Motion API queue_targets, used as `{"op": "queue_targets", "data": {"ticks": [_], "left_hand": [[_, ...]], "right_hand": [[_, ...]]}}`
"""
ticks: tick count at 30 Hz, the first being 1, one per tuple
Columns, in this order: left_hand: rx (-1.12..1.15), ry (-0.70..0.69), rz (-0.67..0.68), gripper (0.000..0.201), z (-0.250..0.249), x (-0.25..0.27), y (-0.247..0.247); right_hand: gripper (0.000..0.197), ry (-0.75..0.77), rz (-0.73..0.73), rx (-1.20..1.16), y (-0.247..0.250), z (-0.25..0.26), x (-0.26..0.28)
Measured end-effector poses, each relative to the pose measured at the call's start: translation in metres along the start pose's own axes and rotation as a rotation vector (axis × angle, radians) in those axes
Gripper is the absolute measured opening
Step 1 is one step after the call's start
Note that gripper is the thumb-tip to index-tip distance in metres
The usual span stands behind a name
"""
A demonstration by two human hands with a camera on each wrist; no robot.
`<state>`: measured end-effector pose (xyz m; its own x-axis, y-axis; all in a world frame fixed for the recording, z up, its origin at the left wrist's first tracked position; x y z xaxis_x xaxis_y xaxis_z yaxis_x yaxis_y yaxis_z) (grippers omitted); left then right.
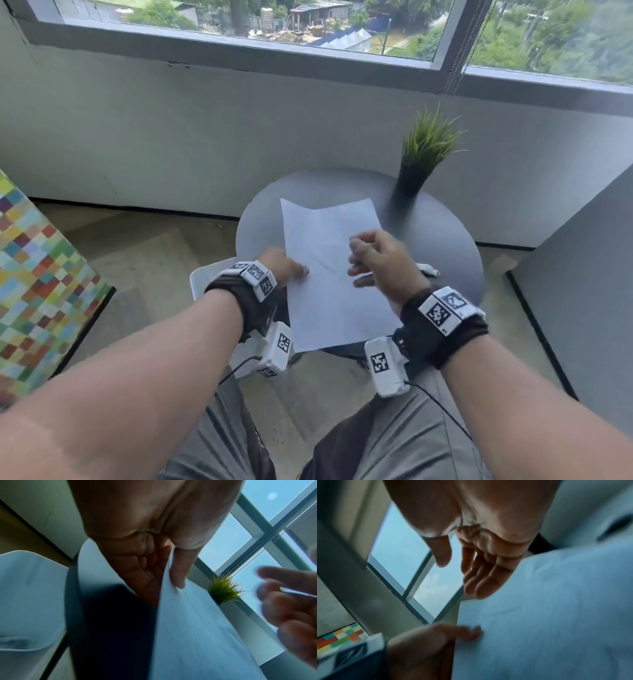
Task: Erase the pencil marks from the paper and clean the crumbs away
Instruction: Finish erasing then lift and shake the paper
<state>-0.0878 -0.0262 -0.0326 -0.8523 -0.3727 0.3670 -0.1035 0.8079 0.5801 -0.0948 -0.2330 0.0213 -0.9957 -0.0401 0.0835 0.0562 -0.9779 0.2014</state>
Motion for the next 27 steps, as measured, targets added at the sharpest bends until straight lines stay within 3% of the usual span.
{"op": "queue_targets", "data": {"ticks": [2, 4, 6, 9, 11, 12, 15, 16, 17, 19, 21, 23, 25, 27], "left_hand": [[-0.167, -0.020, -0.004, 0.042, 0.005, -0.003, -0.007], [-0.243, -0.036, 0.017, 0.040, 0.006, -0.007, -0.010], [-0.283, -0.054, 0.030, 0.043, 0.004, -0.010, -0.011], [-0.369, -0.074, 0.037, 0.046, 0.001, -0.015, -0.010], [-0.377, -0.065, 0.051, 0.048, 0.001, -0.018, -0.010], [-0.373, -0.054, 0.063, 0.048, 0.002, -0.020, -0.010], [-0.350, -0.034, 0.066, 0.048, 0.003, -0.022, -0.011], [-0.345, -0.039, 0.062, 0.047, 0.002, -0.021, -0.011], [-0.341, -0.050, 0.061, 0.047, 0.002, -0.019, -0.011], [-0.303, -0.081, 0.076, 0.043, 0.004, -0.013, -0.011], [-0.223, -0.121, 0.066, 0.026, 0.005, -0.011, -0.007], [-0.098, -0.181, 0.046, 0.005, 0.001, -0.009, 0.003], [0.087, -0.254, 0.060, 0.011, -0.010, -0.008, 0.013], [0.285, -0.335, 0.042, 0.007, -0.027, -0.002, 0.028]], "right_hand": [[0.023, -0.245, 0.230, -0.088, -0.035, -0.021, 0.010], [0.027, -0.419, 0.277, -0.192, -0.050, -0.041, 0.010], [0.031, -0.519, 0.123, -0.372, -0.045, -0.053, -0.004], [0.029, -0.347, -0.281, -0.362, -0.014, -0.050, -0.033], [0.032, -0.273, -0.358, -0.403, -0.004, -0.046, -0.042], [0.036, -0.305, -0.275, -0.466, -0.007, -0.044, -0.039], [0.055, -0.516, 0.198, -0.489, -0.031, -0.054, -0.018], [0.060, -0.560, 0.258, -0.489, -0.035, -0.060, -0.015], [0.062, -0.582, 0.222, -0.527, -0.033, -0.063, -0.016], [0.055, -0.540, -0.067, -0.605, -0.015, -0.063, -0.029], [0.040, -0.421, -0.321, -0.427, 0.014, -0.055, -0.045], [0.040, -0.321, -0.347, -0.182, 0.040, -0.048, -0.059], [0.048, -0.253, -0.262, 0.008, 0.061, -0.035, -0.066], [0.025, -0.098, -0.211, 0.086, 0.075, -0.013, -0.064]]}}
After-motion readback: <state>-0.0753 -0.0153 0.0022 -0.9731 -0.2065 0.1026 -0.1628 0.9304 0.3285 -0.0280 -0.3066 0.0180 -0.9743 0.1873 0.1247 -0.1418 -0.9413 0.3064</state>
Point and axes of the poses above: each hand's wrist, its own x-axis away from the middle knuckle, its own y-axis out of the back of the hand, z = x × y, the point moved 1 cm from there along -x, towards the middle knuckle, and after that the axes turned 9 degrees about -z, right-handed, at the moved point
